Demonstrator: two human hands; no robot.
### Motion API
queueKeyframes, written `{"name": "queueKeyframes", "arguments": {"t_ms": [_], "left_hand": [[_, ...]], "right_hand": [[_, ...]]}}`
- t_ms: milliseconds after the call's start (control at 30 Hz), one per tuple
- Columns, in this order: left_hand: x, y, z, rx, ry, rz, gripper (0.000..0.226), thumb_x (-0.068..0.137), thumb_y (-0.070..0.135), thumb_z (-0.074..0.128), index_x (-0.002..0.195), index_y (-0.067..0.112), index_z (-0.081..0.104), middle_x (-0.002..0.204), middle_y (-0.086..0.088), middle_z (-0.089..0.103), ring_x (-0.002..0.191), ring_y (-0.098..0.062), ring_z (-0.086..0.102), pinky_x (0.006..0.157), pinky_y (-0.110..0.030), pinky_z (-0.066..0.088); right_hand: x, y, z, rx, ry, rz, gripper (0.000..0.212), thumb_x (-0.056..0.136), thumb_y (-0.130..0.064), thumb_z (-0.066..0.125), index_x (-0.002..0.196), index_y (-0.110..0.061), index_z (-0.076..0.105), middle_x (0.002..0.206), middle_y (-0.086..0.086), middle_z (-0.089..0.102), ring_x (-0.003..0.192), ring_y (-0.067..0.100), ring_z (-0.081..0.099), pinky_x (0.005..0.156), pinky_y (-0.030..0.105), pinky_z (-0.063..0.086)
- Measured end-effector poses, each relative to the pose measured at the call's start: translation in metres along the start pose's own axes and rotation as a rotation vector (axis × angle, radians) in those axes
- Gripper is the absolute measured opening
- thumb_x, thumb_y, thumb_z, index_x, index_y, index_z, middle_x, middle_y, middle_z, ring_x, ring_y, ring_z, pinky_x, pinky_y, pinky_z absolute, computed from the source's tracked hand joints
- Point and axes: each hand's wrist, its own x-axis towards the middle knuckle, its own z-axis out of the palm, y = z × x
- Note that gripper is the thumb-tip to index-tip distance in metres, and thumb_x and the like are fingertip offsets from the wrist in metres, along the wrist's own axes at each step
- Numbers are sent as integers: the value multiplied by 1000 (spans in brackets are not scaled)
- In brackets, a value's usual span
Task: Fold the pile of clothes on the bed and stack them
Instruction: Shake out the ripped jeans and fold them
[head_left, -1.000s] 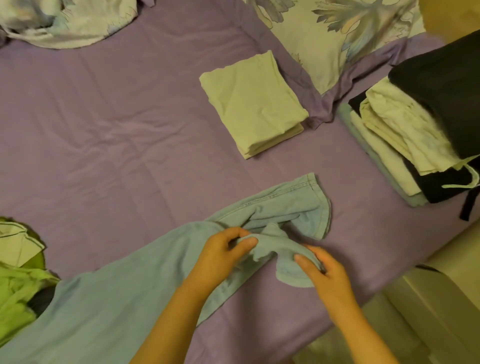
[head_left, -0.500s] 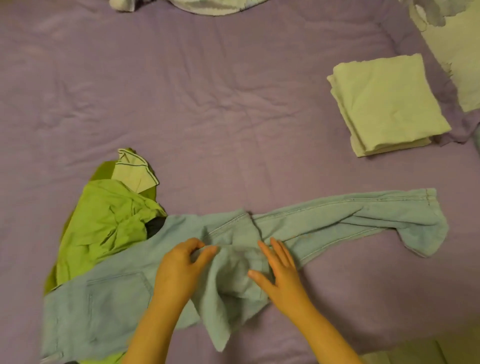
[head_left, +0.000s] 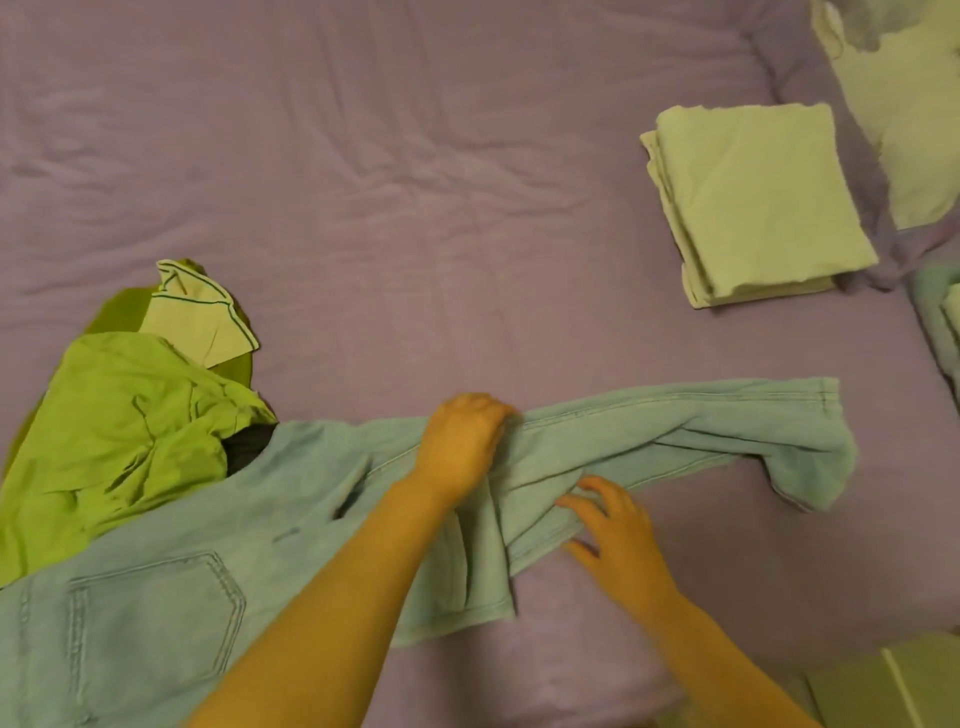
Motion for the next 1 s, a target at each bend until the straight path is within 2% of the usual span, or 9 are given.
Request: {"name": "queueKeyframes", "arguments": {"t_ms": [67, 167, 267, 367, 500, 600, 667, 833, 1000], "left_hand": [[25, -3, 2, 54, -182, -86, 36, 98, 35, 49, 133, 27, 53, 130, 3, 59, 120, -23, 51, 101, -35, 33], [38, -9, 9, 161, -440, -149, 41, 94, 44, 52, 131, 24, 54, 115, -1, 64, 110, -24, 55, 91, -35, 31], [39, -18, 8, -89, -254, -222, 29, 93, 38, 57, 114, 18, 61, 92, 0, 62, 91, -25, 57, 79, -31, 36], [48, -23, 6, -100, -221, -301, 35, 93, 37, 59, 118, 14, 61, 113, -5, 65, 93, -25, 55, 83, -34, 42], [66, 8, 21, -57, -424, -215, 52, 91, 39, 61, 137, 16, 50, 132, -5, 58, 120, -26, 53, 100, -35, 39], [84, 44, 34, -186, -507, -117, 47, 87, 37, 67, 127, 15, 59, 115, -2, 65, 109, -24, 59, 89, -29, 43], [94, 67, 42, -249, -566, -106, 41, 84, 41, 69, 116, 17, 64, 99, 5, 66, 94, -18, 61, 80, -26, 44], [117, 119, 59, -588, -577, -164, 14, 83, 37, 71, 89, 26, 64, 83, 12, 67, 72, 1, 63, 61, -13, 51], [147, 144, 61, -506, -275, -148, 8, 93, 24, 61, 90, 17, 63, 72, 7, 57, 65, -8, 53, 56, -17, 42]], "right_hand": [[-2, 12, 1, -126, 71, -97, 52, 50, -24, 94, 97, -28, 73, 106, 2, 66, 103, 27, 60, 72, 44, 52], [6, 24, -2, -165, 159, -160, 39, 51, -25, 93, 85, -31, 75, 88, -7, 68, 90, 21, 61, 73, 35, 47], [6, 35, -7, -132, 181, -192, 22, 61, -27, 87, 81, -29, 75, 75, -10, 66, 72, 19, 64, 71, 29, 30], [-22, 49, -6, -50, 162, -152, 10, 74, -26, 71, 84, -27, 74, 78, -10, 64, 74, 18, 63, 69, 27, 29], [-41, 63, -6, 598, 171, 278, 16, 84, -7, 70, 98, -14, 70, 99, -3, 61, 96, 23, 58, 82, 15, 42], [-36, 71, -17, 1017, 456, 718, 28, 85, -6, 68, 109, -16, 59, 103, -3, 58, 95, 12, 59, 73, 11, 48], [-30, 70, -22, 1299, 567, 860, 41, 85, -8, 68, 121, -14, 50, 108, -3, 60, 94, 7, 60, 76, 15, 49], [4, 65, -38, 1882, 552, 861, 44, 83, -15, 70, 125, -9, 57, 115, 10, 68, 104, 26, 66, 87, 41, 53], [-12, 91, -52, 2225, 727, 821, 43, 81, -14, 65, 124, -11, 61, 115, 10, 69, 105, 27, 66, 82, 40, 53]]}}
